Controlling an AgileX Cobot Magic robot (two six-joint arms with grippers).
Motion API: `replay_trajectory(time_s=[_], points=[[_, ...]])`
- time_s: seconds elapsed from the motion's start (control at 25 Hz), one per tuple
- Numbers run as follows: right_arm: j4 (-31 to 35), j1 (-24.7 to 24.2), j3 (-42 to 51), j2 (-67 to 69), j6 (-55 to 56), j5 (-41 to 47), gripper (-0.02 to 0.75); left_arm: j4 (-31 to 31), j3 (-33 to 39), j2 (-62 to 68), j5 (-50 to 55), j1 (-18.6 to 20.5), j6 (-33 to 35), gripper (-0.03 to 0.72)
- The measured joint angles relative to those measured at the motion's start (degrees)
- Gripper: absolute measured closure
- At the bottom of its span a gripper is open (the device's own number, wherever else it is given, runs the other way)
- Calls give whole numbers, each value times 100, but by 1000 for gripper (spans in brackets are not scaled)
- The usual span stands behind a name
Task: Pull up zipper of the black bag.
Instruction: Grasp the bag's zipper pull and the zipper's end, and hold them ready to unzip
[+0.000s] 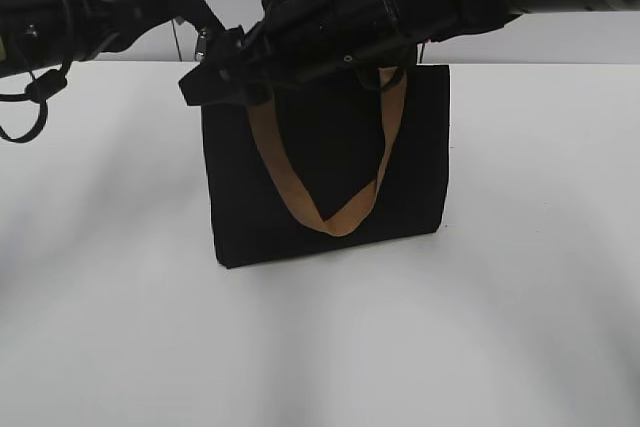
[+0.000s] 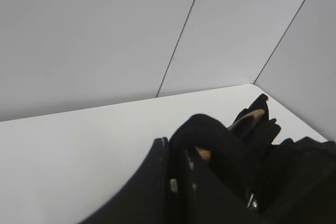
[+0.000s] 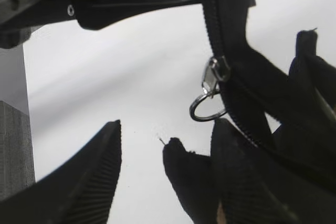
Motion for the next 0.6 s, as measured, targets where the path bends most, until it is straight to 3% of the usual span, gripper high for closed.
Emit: replay_trajectory(time_s=[0.6], points=[[723,0,0,105,22,-562,321,-49,0,0,-214,0,-204,680]])
